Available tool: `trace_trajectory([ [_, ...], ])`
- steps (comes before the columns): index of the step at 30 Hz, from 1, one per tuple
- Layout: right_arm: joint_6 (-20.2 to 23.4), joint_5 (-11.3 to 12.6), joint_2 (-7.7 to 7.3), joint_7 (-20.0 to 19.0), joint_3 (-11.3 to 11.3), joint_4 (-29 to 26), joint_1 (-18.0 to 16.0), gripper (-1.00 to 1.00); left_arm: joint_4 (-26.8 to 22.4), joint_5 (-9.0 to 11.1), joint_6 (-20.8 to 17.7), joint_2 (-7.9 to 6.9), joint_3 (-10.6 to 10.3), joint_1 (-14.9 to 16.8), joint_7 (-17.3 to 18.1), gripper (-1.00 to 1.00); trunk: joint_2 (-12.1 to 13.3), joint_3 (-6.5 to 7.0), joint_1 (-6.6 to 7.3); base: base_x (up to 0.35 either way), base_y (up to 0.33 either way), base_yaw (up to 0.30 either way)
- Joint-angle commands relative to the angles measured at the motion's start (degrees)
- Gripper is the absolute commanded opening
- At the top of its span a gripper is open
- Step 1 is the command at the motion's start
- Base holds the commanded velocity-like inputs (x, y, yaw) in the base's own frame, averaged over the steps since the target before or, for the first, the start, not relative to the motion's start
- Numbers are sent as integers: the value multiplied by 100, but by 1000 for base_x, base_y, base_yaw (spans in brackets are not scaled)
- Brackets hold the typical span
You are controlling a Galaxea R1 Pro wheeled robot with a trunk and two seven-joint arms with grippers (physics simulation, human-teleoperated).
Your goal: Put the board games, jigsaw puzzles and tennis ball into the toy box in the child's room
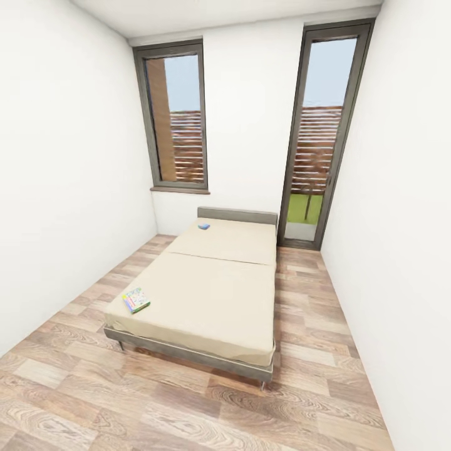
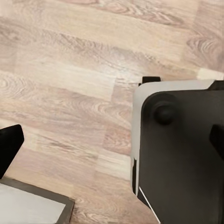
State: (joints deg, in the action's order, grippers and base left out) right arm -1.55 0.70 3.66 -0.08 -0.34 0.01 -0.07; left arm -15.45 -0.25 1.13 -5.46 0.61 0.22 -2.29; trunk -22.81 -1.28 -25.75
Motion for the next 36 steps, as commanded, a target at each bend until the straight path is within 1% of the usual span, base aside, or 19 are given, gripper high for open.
trace_trajectory([
  [1, -19, 10, 10, -1, -5, 0, -1, 100, -85, -2, -95, 3, 6, 2, -34, 100, -11, -11, -3, 0, 0, 0],
  [2, -26, 11, 29, -1, -4, 1, -1, 100, -253, -2, -320, 5, 7, 3, -69, 100, -11, -11, -3, 0, 0, 0],
  [4, -37, 7, 42, -1, 0, 1, -1, 100, -430, -2, -558, 7, 8, 3, -91, 100, -11, -11, -3, 0, 0, 0],
  [5, -44, 6, 48, -1, 0, 1, -1, 100, -602, -2, -774, 8, 8, 4, -106, 100, -11, -11, -3, 0, 0, 0],
  [8, -50, 2, 46, -13, 4, 0, -1, 100, -897, 3, -1098, 19, 9, 7, -119, 100, -11, -11, -3, 0, 0, 0],
  [11, -125, 5, 61, -11, -2, -4, -1, 100, -1121, 5, -1292, 32, 9, 10, -125, 100, -11, -11, -3, 0, 0, 0],
  [12, -183, 8, 67, -11, -5, -16, -1, 100, -1196, 7, -1353, 36, 9, 11, -126, 100, -11, -11, -3, 0, 0, 0],
  [14, -450, 41, 83, -6, -31, -126, -1, 100, -1411, 16, -1531, 47, 9, 17, -128, 100, -11, -11, -3, 0, 0, 0],
  [15, -543, 73, 85, -7, -55, -192, -1, 100, -1477, 21, -1592, 50, 9, 28, -129, 100, -11, -11, -3, 0, 0, 0],
  [16, -689, 184, 89, -8, -140, -351, -1, 100, -1592, 31, -1717, 60, 11, 79, -127, 100, -11, -11, -3, 0, 0, 0],
  [18, -768, 351, 93, -14, -260, -519, -5, 100, -1668, 43, -1838, 67, 10, 166, -125, 100, -11, -11, -3, 0, 0, 0],
  [19, -799, 533, 92, -36, -368, -682, -20, 100, -1711, 52, -1930, 72, 10, 263, -124, 100, -11, -11, -3, 0, 0, 0],
  [22, -774, 747, 83, -57, -464, -904, -49, 100, -1739, 60, -2008, 76, 10, 388, -123, 100, -11, -11, -3, 0, 0, 0],
  [23, -719, 841, 70, -65, -500, -1037, -86, 100, -1750, 63, -2038, 78, 9, 440, -123, 100, -11, -11, -3, 0, 0, 0],
  [25, -588, 937, 46, -73, -531, -1238, -186, 100, -1763, 66, -2056, 79, 11, 485, -123, 100, -11, -11, -3, 0, 0, 0],
  [29, -254, 1009, 31, -74, -559, -1455, -370, 100, -1771, 63, -2038, 84, 14, 516, -94, 100, -11, -11, -3, 0, 0, 0],
  [31, -43, 1024, 23, -72, -567, -1533, -457, 100, -1762, 62, -1922, 93, 6, 525, -73, 100, -11, -11, -3, 0, 0, 0],
  [33, 12, 1019, 19, -72, -569, -1567, -486, 100, -1758, 58, -1825, 100, -8, 528, -65, 100, -11, -11, -3, 0, 0, 0],
  [36, 62, 989, 33, -53, -566, -1608, -515, 100, -1749, 54, -1689, 152, -32, 530, -53, 100, -11, -11, -3, 0, 0, 0],
])
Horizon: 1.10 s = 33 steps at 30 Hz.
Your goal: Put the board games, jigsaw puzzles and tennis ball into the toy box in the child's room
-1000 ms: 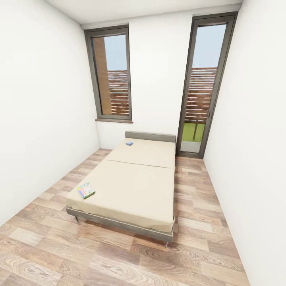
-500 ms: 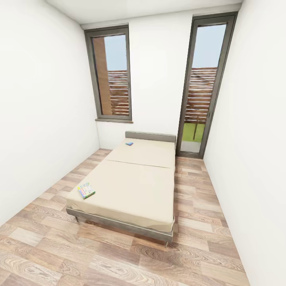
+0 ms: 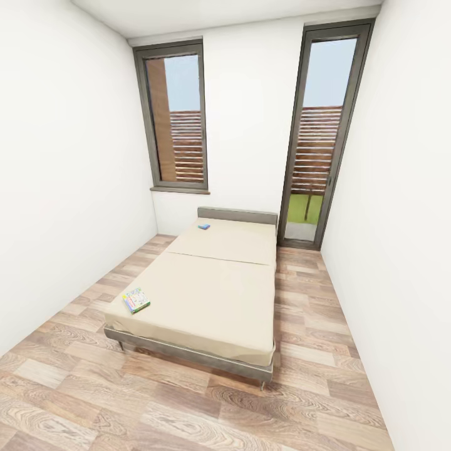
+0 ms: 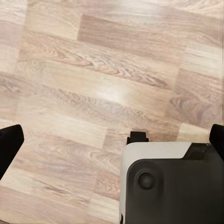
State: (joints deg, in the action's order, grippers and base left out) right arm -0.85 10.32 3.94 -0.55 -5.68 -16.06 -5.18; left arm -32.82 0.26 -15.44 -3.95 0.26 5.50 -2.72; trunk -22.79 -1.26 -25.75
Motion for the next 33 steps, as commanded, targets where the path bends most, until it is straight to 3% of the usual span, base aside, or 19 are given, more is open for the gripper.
trace_trajectory([
  [1, 3, 18, 19, -8, -31, -11, -10, 100, 7, -3, 16, 32, -11, 3, -7, 100, -13, -13, -4, 0, 0, 0],
  [8, 9, -4, 28, -25, -12, -25, -17, 100, 325, -15, 213, 86, -29, 4, -1, 100, -13, -13, -4, 0, 0, 0],
  [15, -21, -4, 56, 17, -12, -29, -18, 100, 555, -10, 886, 77, -34, 4, 0, 100, -13, -13, -4, 0, 24, 0],
  [33, -33, 9, 96, 37, -13, -26, -18, 100, 696, -44, 1048, 67, -61, 4, -1, 100, -13, -13, -4, 0, 106, 15],
])
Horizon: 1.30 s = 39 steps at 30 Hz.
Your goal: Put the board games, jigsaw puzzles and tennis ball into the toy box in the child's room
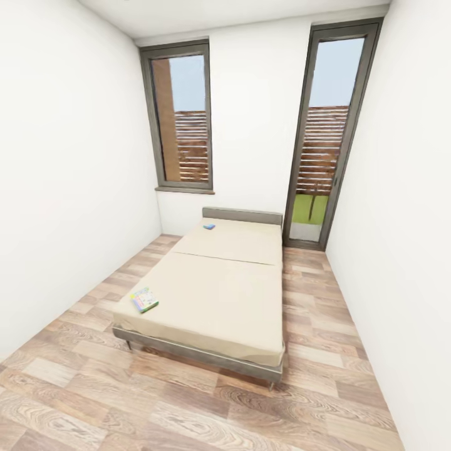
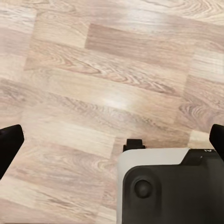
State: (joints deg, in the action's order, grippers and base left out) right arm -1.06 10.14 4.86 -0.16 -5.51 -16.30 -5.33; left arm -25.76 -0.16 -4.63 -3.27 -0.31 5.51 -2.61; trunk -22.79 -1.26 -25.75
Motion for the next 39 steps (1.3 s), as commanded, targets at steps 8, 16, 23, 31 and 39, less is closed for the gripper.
trace_trajectory([
  [8, -16, 20, 19, -1, -29, 4, -3, 100, -9, -9, -22, -5, -10, 2, -12, 100, -13, -13, -4, 0, 63, 238],
  [16, -17, 12, 50, -1, -29, 7, -3, 100, -8, -13, -21, 14, -13, 2, -15, 100, -13, -13, -4, 0, 6, 287],
  [23, -62, -1, 111, 6, -29, 23, -3, 100, -2, -18, -21, 19, -13, 2, -20, 100, -13, -13, -4, 0, 1, 291],
  [31, -203, -4, 120, 7, -26, 46, -3, 100, -1, -19, -21, 26, -13, 2, -21, 100, -13, -13, -4, 0, -11, 292],
  [39, -217, -11, 121, 8, -21, 48, -3, 100, 0, -19, -21, 22, -13, 2, -21, 100, -13, -13, -4, 0, -131, 292],
])
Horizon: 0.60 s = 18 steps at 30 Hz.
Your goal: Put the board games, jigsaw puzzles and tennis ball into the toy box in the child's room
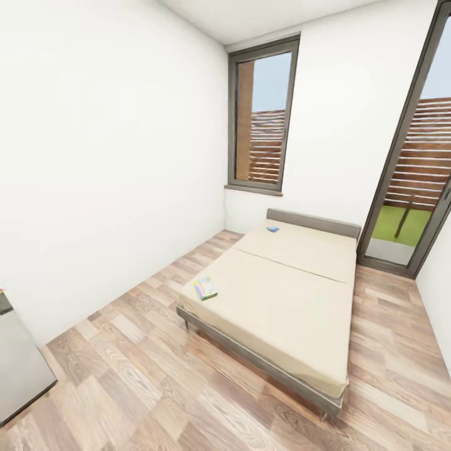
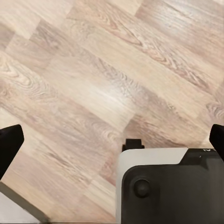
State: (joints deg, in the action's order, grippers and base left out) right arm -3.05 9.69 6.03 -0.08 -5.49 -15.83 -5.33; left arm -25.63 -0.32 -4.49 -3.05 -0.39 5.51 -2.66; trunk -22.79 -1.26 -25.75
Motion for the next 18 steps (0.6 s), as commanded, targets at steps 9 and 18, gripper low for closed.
trace_trajectory([
  [9, -20, 33, 4, -1, -22, 1, -3, 100, -12, -3, -32, 3, -5, 3, -17, 100, -13, -13, -4, 0, -96, 292],
  [18, -20, 34, 4, -1, -22, 1, -3, 100, -7, 4, 136, 6, -5, 3, -15, 100, -13, -13, -4, 0, -8, 292],
])
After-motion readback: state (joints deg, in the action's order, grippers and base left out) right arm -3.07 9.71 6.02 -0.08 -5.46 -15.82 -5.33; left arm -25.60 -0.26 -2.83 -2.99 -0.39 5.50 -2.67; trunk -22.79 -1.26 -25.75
